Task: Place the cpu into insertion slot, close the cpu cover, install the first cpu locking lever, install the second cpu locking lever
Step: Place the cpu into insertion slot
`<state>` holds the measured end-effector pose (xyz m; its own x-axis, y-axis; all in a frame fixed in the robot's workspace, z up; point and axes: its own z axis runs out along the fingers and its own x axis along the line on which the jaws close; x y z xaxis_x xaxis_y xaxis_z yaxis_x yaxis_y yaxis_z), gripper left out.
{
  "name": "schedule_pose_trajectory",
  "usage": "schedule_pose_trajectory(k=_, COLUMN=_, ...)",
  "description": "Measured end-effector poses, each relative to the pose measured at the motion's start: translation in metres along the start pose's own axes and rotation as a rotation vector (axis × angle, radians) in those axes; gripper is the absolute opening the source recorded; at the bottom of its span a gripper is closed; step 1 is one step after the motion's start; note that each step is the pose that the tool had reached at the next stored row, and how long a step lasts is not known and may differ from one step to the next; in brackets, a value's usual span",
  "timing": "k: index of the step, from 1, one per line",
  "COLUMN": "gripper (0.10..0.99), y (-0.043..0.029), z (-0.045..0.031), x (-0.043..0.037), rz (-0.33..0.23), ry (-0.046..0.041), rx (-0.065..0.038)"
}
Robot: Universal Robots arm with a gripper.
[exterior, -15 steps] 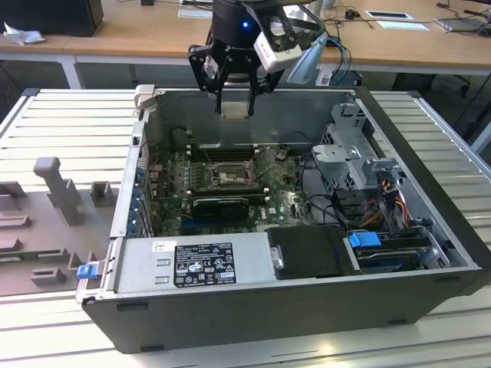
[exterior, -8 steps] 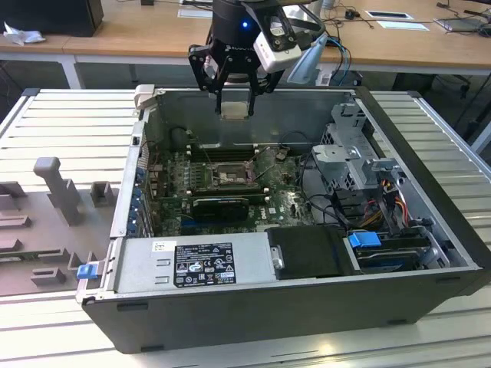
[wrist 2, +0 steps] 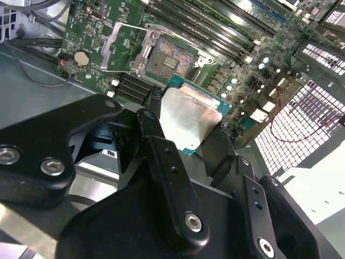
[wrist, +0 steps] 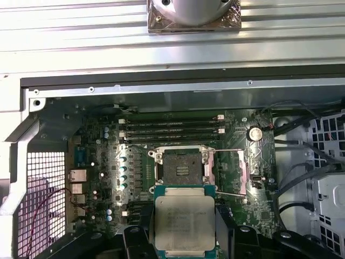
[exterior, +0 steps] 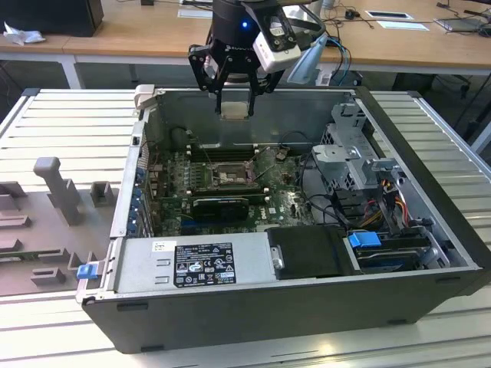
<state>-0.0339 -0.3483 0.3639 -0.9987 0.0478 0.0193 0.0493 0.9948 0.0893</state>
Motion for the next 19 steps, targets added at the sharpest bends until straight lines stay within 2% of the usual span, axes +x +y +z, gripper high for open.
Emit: schedule_pose_trajectory(k=19, gripper=0.541, y=0.0000, z=0.0000, x=0.0000, rz=0.020, ry=-0.0018, rx=0.000)
